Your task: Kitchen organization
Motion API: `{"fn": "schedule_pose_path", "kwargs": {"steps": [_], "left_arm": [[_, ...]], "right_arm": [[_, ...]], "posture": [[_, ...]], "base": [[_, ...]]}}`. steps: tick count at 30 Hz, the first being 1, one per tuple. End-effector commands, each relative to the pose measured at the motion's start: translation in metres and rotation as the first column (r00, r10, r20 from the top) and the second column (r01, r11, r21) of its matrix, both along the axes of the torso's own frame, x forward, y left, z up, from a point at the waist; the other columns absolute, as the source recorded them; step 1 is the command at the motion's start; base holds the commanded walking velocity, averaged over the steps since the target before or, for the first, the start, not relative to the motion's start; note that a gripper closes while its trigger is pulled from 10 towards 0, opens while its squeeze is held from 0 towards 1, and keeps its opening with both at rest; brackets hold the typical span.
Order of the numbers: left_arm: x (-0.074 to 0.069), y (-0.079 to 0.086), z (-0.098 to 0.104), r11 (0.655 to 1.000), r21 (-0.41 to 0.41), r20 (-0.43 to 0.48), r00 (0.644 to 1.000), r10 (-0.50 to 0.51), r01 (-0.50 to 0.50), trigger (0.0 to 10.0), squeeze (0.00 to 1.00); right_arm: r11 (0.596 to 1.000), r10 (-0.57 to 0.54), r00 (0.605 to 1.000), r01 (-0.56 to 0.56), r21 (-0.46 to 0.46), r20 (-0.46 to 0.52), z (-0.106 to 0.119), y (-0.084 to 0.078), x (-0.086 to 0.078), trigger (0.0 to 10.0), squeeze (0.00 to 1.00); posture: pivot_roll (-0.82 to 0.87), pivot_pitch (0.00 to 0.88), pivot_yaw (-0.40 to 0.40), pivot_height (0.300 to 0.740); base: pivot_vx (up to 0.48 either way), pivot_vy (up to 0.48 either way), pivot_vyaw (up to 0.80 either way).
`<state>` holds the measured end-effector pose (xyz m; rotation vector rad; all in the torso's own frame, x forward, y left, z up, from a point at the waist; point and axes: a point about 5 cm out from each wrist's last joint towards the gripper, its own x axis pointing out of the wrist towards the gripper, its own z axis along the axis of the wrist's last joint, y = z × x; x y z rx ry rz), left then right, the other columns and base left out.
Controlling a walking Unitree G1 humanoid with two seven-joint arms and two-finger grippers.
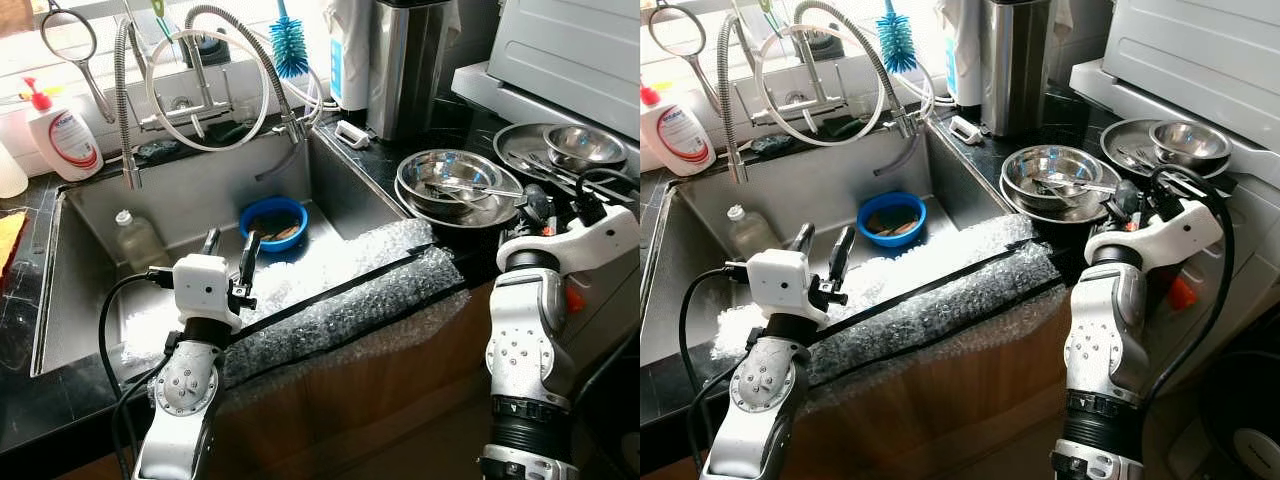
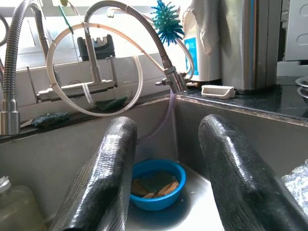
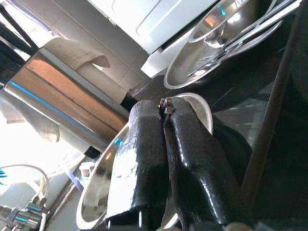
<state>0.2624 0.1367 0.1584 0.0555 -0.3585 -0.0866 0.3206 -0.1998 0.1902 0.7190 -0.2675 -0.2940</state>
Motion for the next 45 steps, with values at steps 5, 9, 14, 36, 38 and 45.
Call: {"fn": "schedule_pose_path", "kwargs": {"steps": [5,9,14,36,38,45], "left_arm": [[0.002,0.001,0.001,1.000,0.015,0.003,1.000,0.002,-0.002,10.0,0.00],[0.002,0.001,0.001,1.000,0.015,0.004,1.000,0.002,-0.002,10.0,0.00],[0.002,0.001,0.001,1.000,0.015,0.006,1.000,0.004,-0.004,10.0,0.00],[0.002,0.000,0.001,1.000,0.014,0.005,1.000,-0.002,0.002,10.0,0.00],[0.002,0.000,0.001,1.000,0.015,0.004,1.000,-0.002,0.002,10.0,0.00],[0.002,-0.001,0.000,1.000,0.028,0.001,1.000,-0.012,0.012,10.0,0.00]], "right_arm": [[1.000,0.022,1.000,-0.022,0.001,-0.011,0.000,0.006,0.002,1.6,0.00],[1.000,0.024,1.000,-0.024,0.003,-0.008,0.001,0.007,0.002,1.8,0.00],[0.998,0.048,0.999,-0.048,-0.044,0.016,0.008,0.012,0.003,10.0,0.00],[0.997,0.066,0.998,-0.065,-0.040,0.026,0.008,0.016,0.003,10.0,0.00],[0.997,0.057,0.998,-0.055,-0.045,0.034,0.009,0.015,0.002,10.0,0.00],[0.999,-0.017,0.999,0.018,-0.047,0.040,0.011,0.001,0.001,10.0,0.00]], "posture": [[-0.19,0.000,0.083,0.740],[-0.19,0.000,0.083,0.740],[-0.19,0.000,0.082,0.740],[-0.19,0.000,0.084,0.740],[-0.19,0.000,0.085,0.740],[-0.19,0.000,0.085,0.740]], "base": [[0.000,0.000,0.00],[0.000,0.000,0.00],[0.000,0.000,0.00],[0.000,0.000,0.00],[0.000,0.000,0.00],[0.000,0.000,0.00]]}}
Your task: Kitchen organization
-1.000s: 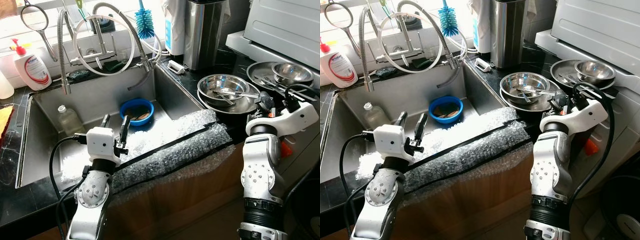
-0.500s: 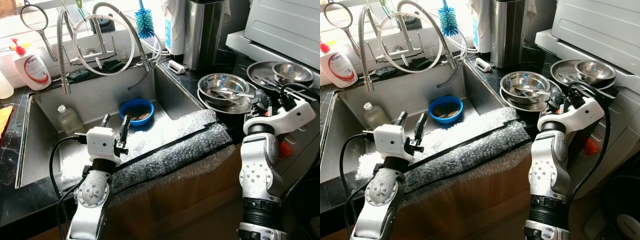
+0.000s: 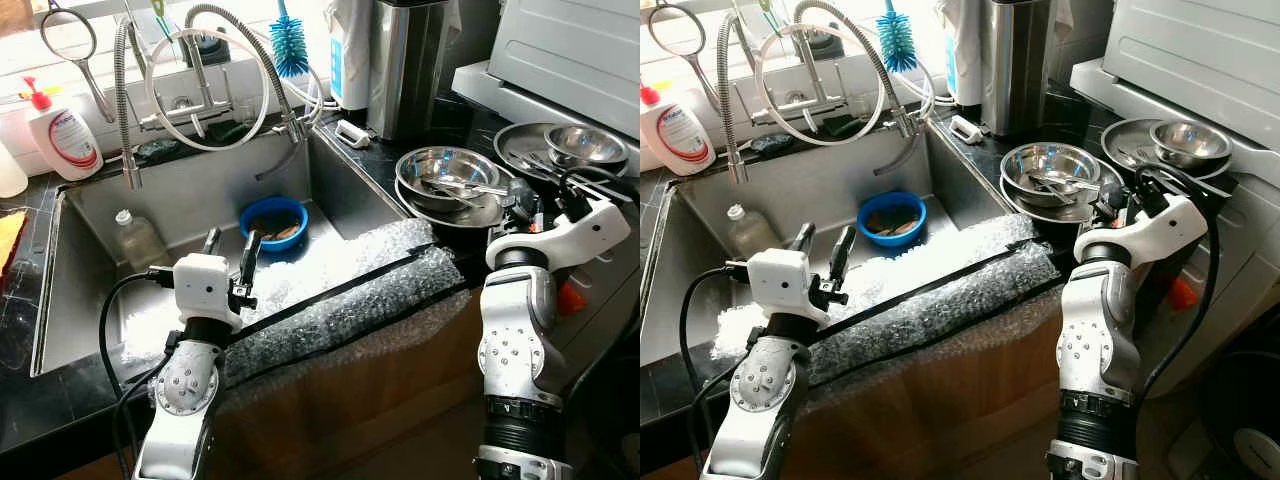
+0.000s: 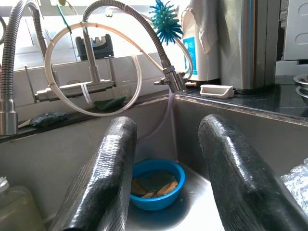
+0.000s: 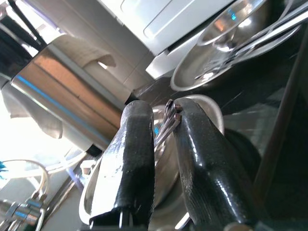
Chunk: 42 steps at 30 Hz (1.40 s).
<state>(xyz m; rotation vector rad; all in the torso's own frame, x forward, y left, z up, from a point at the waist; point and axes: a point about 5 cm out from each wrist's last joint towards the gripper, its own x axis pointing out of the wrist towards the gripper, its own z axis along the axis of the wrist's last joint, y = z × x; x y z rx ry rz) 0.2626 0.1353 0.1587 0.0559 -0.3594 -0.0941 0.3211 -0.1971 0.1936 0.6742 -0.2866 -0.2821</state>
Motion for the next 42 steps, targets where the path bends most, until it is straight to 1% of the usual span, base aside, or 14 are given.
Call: {"fn": "schedule_pose_path", "kwargs": {"steps": [1,5,11,17,21,29,30,31,32,36,37,38,41,42], "left_arm": [[0.001,0.000,0.000,1.000,0.027,0.001,1.000,-0.004,0.004,10.0,0.00],[0.002,-0.001,0.000,1.000,0.026,0.000,1.000,-0.006,0.006,10.0,0.00],[0.002,0.000,0.000,1.000,0.027,0.000,1.000,-0.005,0.004,10.0,0.00],[0.002,0.000,-0.001,1.000,0.029,-0.003,1.000,-0.007,0.007,10.0,0.00],[0.002,-0.001,-0.001,1.000,0.030,-0.002,1.000,-0.008,0.008,10.0,0.00],[0.002,0.000,-0.001,0.999,0.033,-0.003,1.000,-0.005,0.005,10.0,0.00],[0.002,0.000,-0.001,0.999,0.033,-0.002,1.000,-0.005,0.005,10.0,0.00],[0.002,0.000,-0.001,0.999,0.033,-0.002,1.000,-0.005,0.005,10.0,0.00],[0.002,0.000,-0.001,0.999,0.033,-0.002,1.000,-0.005,0.005,10.0,0.00],[0.002,0.000,-0.001,0.999,0.033,-0.001,1.000,-0.005,0.005,10.0,0.00],[0.002,0.001,0.000,0.999,0.032,0.000,1.000,-0.004,0.004,10.0,0.00],[0.002,0.001,0.000,0.999,0.033,0.001,1.000,-0.003,0.003,10.0,0.00],[0.002,0.001,0.000,0.999,0.032,0.001,1.000,-0.004,0.004,10.0,0.00],[0.002,0.001,0.000,0.999,0.032,0.001,1.000,-0.005,0.005,10.0,0.00]], "right_arm": [[1.000,-0.017,0.999,0.017,0.001,0.027,0.008,-0.001,0.000,10.0,0.00],[1.000,-0.026,0.998,0.026,-0.003,0.051,0.012,-0.005,0.000,10.0,0.00],[0.999,-0.031,0.998,0.032,-0.003,0.052,0.011,-0.005,0.001,10.0,0.00],[0.999,-0.048,0.997,0.048,-0.008,0.061,0.013,-0.010,0.001,10.0,0.00],[0.999,-0.041,0.998,0.041,-0.003,0.047,0.009,-0.008,0.001,10.0,0.00],[0.996,-0.048,0.999,0.046,0.075,0.025,0.004,-0.011,0.002,10.0,0.00],[0.996,-0.045,0.999,0.043,0.085,0.028,0.004,-0.011,0.002,10.0,0.04],[0.995,-0.045,0.999,0.043,0.085,0.027,0.003,-0.011,0.002,10.0,0.75],[0.995,-0.043,0.999,0.040,0.086,0.027,0.003,-0.010,0.002,10.0,1.00],[0.995,-0.040,0.999,0.037,0.089,0.027,0.003,-0.009,0.002,10.0,1.00],[0.996,-0.033,0.999,0.030,0.082,0.038,0.006,-0.008,0.003,10.0,0.23],[0.997,-0.018,0.998,0.014,0.074,0.059,0.009,-0.006,0.003,10.0,0.00],[0.998,0.011,0.996,-0.017,0.063,0.091,0.014,0.000,0.002,10.0,0.00],[0.998,0.038,0.994,-0.042,0.047,0.102,0.017,0.006,0.001,10.0,0.00]], "posture": [[-0.19,0.000,0.085,0.740],[-0.20,0.000,0.087,0.740],[-0.19,0.000,0.086,0.740],[-0.20,0.000,0.088,0.740],[-0.19,0.000,0.087,0.740],[-0.19,0.000,0.089,0.740],[-0.19,0.000,0.089,0.740],[-0.19,0.000,0.089,0.740],[-0.19,0.000,0.088,0.740],[-0.19,0.000,0.088,0.740],[-0.19,0.000,0.088,0.740],[-0.19,0.000,0.089,0.740],[-0.19,0.000,0.090,0.740],[-0.19,0.000,0.090,0.740]], "base": [[0.000,0.000,0.00],[0.000,0.000,0.00],[0.000,0.000,0.00],[0.000,0.000,0.00],[0.000,0.000,0.00],[0.000,0.000,0.00],[0.000,0.000,0.00],[0.000,0.000,0.00],[0.000,0.000,0.00],[0.000,0.000,0.00],[0.000,0.000,0.00],[0.000,0.000,0.00],[0.000,0.000,0.00],[0.000,0.000,0.00]]}}
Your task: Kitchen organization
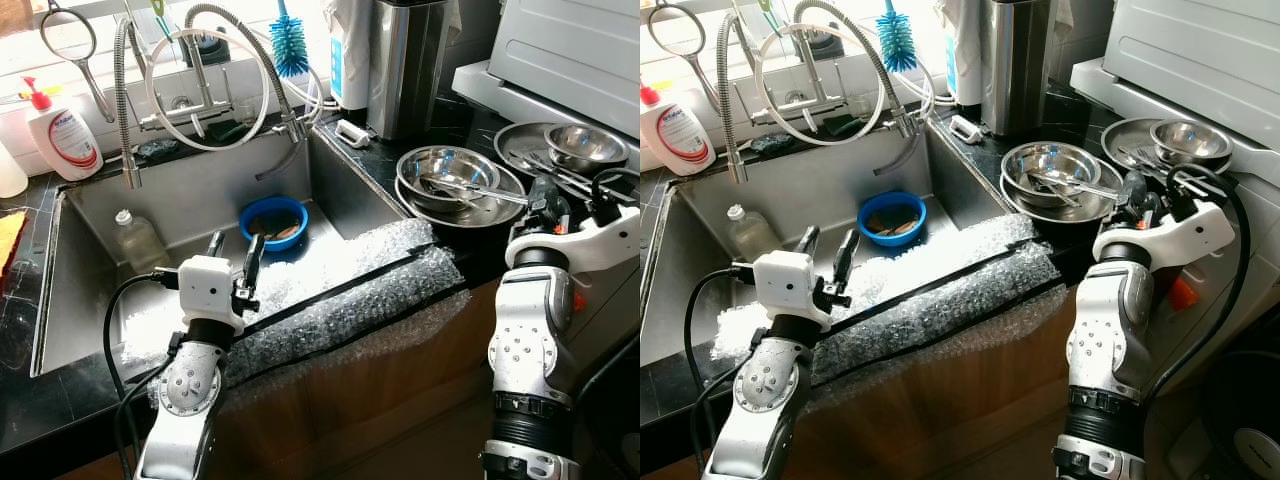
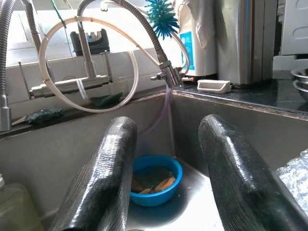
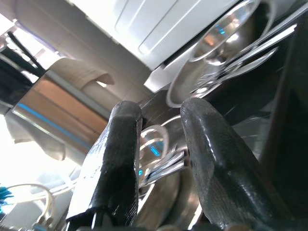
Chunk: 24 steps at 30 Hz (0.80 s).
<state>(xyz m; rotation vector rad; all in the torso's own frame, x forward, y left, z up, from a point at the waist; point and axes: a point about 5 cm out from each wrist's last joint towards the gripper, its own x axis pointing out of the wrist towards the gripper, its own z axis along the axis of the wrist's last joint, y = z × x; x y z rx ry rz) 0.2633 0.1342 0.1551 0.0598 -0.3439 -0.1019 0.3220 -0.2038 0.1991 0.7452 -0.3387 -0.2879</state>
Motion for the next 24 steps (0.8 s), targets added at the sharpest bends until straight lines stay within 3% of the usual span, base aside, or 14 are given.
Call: {"fn": "schedule_pose_path", "kwargs": {"steps": [1,8,21,24], "left_arm": [[0.001,0.002,0.003,1.000,0.026,0.016,1.000,0.001,-0.001,10.0,0.00],[0.002,0.001,0.003,1.000,0.025,0.013,1.000,-0.002,0.001,10.0,0.00],[0.001,0.000,0.002,1.000,0.019,0.012,1.000,-0.002,0.002,10.0,0.00],[0.001,0.000,0.002,1.000,0.018,0.013,1.000,0.001,-0.001,10.0,0.00]], "right_arm": [[0.997,0.067,0.996,-0.066,-0.028,0.052,0.012,0.016,-0.001,10.0,0.00],[0.992,0.124,0.987,-0.123,-0.009,0.102,0.016,0.037,-0.007,10.0,0.00],[0.994,0.113,0.990,-0.113,-0.006,0.090,0.013,0.031,-0.018,10.0,0.00],[0.987,0.147,0.984,-0.139,-0.083,0.098,0.016,0.031,-0.022,10.0,0.00]], "posture": [[-0.19,0.000,0.091,0.740],[-0.19,0.000,0.091,0.740],[-0.20,0.000,0.086,0.740],[-0.20,0.000,0.086,0.740]], "base": [[0.000,0.000,0.00],[0.000,0.000,0.00],[0.000,0.000,0.00],[0.000,0.000,0.00]]}}
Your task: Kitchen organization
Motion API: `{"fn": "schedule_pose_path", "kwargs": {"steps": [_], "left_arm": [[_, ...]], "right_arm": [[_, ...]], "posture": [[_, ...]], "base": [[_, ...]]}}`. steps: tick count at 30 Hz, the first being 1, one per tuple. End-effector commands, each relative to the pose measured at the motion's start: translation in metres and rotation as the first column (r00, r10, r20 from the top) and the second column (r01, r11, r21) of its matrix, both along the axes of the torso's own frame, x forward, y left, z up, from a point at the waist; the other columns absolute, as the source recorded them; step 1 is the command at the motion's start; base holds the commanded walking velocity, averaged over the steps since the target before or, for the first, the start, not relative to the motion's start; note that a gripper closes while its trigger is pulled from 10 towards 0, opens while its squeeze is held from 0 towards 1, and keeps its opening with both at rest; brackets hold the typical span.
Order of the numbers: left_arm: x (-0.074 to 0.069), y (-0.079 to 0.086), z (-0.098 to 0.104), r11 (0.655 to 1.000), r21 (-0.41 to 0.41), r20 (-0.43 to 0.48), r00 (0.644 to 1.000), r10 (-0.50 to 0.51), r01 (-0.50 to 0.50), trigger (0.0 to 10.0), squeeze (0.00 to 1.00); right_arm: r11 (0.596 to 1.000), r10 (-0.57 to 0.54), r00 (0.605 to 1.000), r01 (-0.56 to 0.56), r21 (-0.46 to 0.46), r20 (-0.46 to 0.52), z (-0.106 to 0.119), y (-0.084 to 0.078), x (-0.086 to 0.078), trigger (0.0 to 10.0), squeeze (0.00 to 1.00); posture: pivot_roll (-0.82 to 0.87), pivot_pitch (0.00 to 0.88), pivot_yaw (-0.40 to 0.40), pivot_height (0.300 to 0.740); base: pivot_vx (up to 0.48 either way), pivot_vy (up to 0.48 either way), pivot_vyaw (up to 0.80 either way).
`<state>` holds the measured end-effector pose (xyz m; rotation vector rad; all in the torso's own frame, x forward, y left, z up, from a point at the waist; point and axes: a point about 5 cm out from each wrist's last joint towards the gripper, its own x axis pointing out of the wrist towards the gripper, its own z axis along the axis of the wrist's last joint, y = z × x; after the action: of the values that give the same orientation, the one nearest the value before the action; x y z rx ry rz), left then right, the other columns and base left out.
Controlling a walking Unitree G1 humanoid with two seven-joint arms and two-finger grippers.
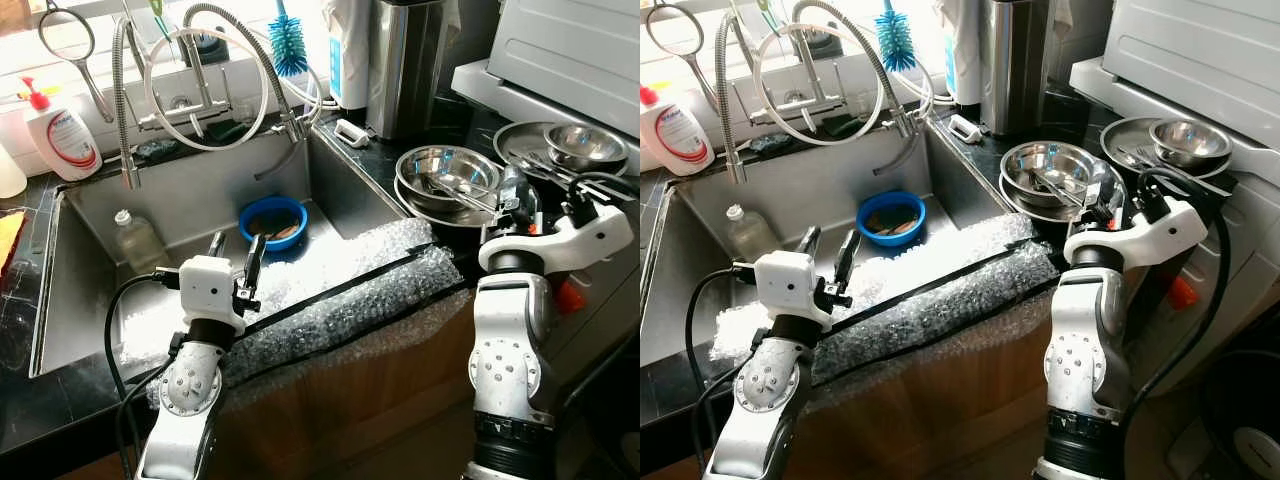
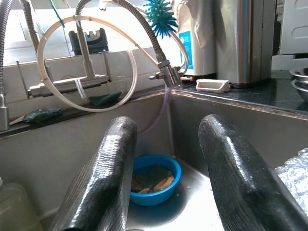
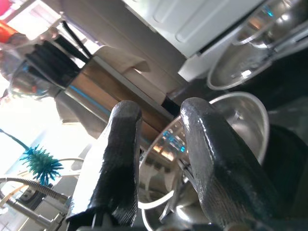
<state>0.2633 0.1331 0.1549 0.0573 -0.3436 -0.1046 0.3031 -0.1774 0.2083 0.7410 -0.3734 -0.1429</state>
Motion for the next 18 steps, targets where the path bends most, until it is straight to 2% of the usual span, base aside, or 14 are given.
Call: {"fn": "schedule_pose_path", "kwargs": {"steps": [1,4,7,8,9,10,12,14,15,16,18], "left_arm": [[0.001,0.002,0.002,1.000,0.020,0.015,1.000,0.005,-0.006,10.0,0.00],[0.001,0.002,0.002,1.000,0.019,0.014,1.000,0.006,-0.007,10.0,0.00],[0.001,0.002,0.002,1.000,0.018,0.012,1.000,0.004,-0.004,10.0,0.00],[0.001,0.001,0.001,1.000,0.019,0.010,1.000,0.001,-0.001,10.0,0.00],[0.001,0.001,0.001,1.000,0.019,0.010,1.000,0.001,-0.001,10.0,0.00],[0.001,0.000,0.001,1.000,0.019,0.010,1.000,-0.002,0.002,10.0,0.00],[0.002,0.001,0.002,1.000,0.025,0.012,1.000,-0.002,0.002,10.0,0.00],[0.002,0.002,0.002,1.000,0.027,0.012,1.000,-0.001,0.000,10.0,0.00],[0.002,0.002,0.001,1.000,0.028,0.011,1.000,0.000,-0.001,10.0,0.00],[0.002,0.002,0.001,1.000,0.028,0.011,1.000,0.000,-0.001,10.0,0.00],[0.001,0.003,0.001,1.000,0.028,0.010,1.000,0.000,-0.001,10.0,0.00]], "right_arm": [[0.993,0.034,0.999,-0.031,-0.118,0.028,0.008,0.006,-0.006,10.0,0.00],[0.980,0.048,0.998,-0.041,-0.197,0.034,0.009,0.006,-0.010,10.0,0.00],[0.990,0.077,0.997,-0.073,-0.119,0.030,0.006,0.007,-0.014,10.0,0.00],[0.994,0.103,0.994,-0.102,-0.026,0.023,0.004,0.010,-0.015,10.0,0.00],[0.994,0.103,0.994,-0.102,-0.026,0.023,0.004,0.010,-0.015,10.0,0.00],[0.987,0.155,0.988,-0.155,0.035,0.019,0.001,0.018,-0.019,10.0,0.00],[0.980,0.197,0.980,-0.197,0.014,0.007,-0.003,0.027,-0.027,10.0,0.00],[0.981,0.194,0.981,-0.195,-0.012,-0.006,-0.005,0.026,-0.030,10.0,0.00],[0.980,0.172,0.985,-0.173,-0.094,-0.022,-0.005,0.022,-0.033,10.0,0.00],[0.980,0.172,0.985,-0.173,-0.094,-0.022,-0.005,0.022,-0.033,10.0,0.00],[0.966,0.146,0.989,-0.147,-0.211,-0.022,-0.001,0.015,-0.036,10.0,0.00]], "posture": [[-0.20,0.000,0.085,0.740],[-0.20,0.000,0.086,0.740],[-0.21,0.000,0.090,0.740],[-0.21,0.000,0.090,0.740],[-0.21,0.000,0.090,0.740],[-0.21,0.000,0.090,0.740],[-0.20,0.000,0.087,0.740],[-0.20,0.000,0.088,0.740],[-0.20,0.000,0.087,0.740],[-0.20,0.000,0.087,0.740],[-0.20,0.000,0.090,0.740]], "base": [[0.000,0.000,0.00],[0.000,0.000,0.00],[0.000,0.000,0.00],[0.000,0.000,0.00],[0.000,0.000,0.00],[0.000,0.000,0.00],[0.000,0.000,0.00],[0.000,0.000,0.00],[0.000,0.000,0.00],[0.000,0.000,0.00],[0.000,0.000,0.00]]}}
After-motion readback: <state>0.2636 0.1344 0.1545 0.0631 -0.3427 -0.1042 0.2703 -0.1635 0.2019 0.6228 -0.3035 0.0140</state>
